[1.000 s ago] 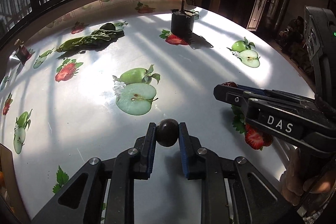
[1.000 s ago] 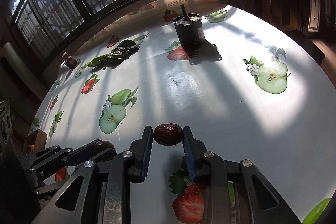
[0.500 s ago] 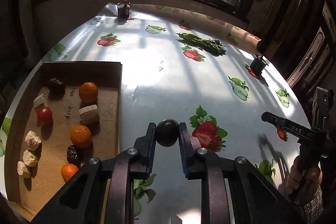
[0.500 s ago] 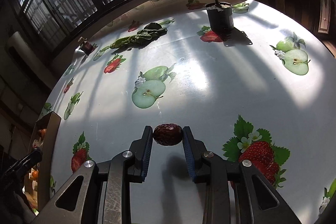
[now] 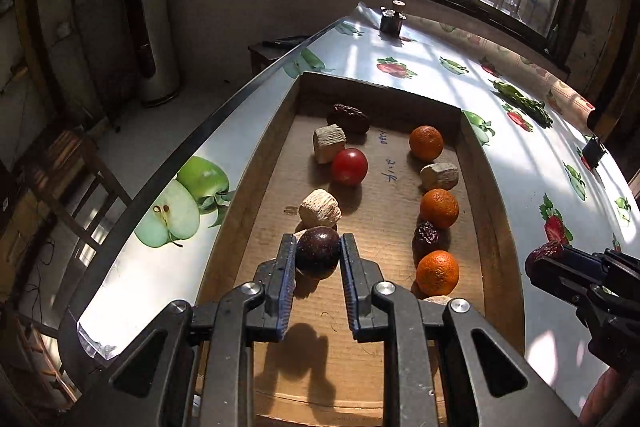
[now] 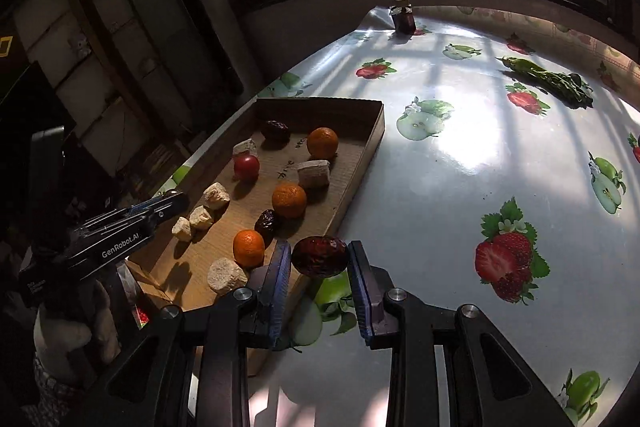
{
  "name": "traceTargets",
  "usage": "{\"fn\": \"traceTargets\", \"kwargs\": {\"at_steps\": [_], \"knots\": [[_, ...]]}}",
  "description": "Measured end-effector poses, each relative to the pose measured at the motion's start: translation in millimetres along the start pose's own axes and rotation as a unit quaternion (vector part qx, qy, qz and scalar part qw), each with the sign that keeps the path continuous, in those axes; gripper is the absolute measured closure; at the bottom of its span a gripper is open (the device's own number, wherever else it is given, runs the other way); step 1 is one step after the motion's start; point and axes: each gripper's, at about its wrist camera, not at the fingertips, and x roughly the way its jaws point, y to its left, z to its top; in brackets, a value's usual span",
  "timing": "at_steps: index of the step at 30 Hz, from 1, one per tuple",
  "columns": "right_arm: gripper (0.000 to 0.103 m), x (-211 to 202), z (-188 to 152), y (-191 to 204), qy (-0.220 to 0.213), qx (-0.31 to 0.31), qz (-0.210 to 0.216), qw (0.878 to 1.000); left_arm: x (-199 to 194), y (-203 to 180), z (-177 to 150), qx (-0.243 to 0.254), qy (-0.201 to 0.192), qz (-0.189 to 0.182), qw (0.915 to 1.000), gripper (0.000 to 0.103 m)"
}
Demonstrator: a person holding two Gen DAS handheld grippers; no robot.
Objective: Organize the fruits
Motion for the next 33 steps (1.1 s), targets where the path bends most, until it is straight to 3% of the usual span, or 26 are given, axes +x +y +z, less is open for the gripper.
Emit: {"fn": "traceTargets", "kwargs": {"at_steps": [4,9,11,13,17,22,26,30,33], "knots": [[0.071,26.2,-9.0,32.9,0.018,-0.050,-0.031,0.998,8.1,2.3,-5.8,0.001,0.007,-0.008,0.9999,0.083],[0.071,36.7,-16.2,43.6,0.027,-0.075,-0.054,0.995,8.0,2.3,-6.3,0.001,0.000,-0.011,0.9999,0.081],[0.071,38.5,-17.6,45.2,0.028,-0.076,-0.058,0.995,7.3,1.2,-6.8,0.000,-0.002,-0.014,0.9999,0.074],[0.071,39.9,-18.4,44.7,0.028,-0.075,-0.061,0.995,6.7,1.4,-7.1,-0.002,-0.004,-0.015,0.9999,0.058],[0.071,39.2,-19.5,46.3,0.026,-0.077,-0.065,0.995,4.3,3.8,-6.7,-0.010,-0.008,-0.008,0.9999,0.050],[0.052,28.1,-20.8,50.6,0.006,-0.086,-0.073,0.994,-4.1,6.2,-6.5,-0.019,-0.017,-0.006,0.9997,0.046],[0.049,12.1,-21.5,49.7,-0.021,-0.083,-0.086,0.993,-14.8,1.3,-6.9,-0.019,-0.035,-0.003,0.9992,0.044],[0.041,-8.5,-27.2,39.0,-0.048,-0.043,-0.093,0.994,-30.1,-6.5,-9.6,-0.020,-0.072,0.017,0.9970,0.031],[0.036,-24.2,-37.2,27.9,-0.072,-0.006,-0.105,0.992,-43.3,-13.9,-13.7,-0.018,-0.110,0.059,0.9920,0.021]]}}
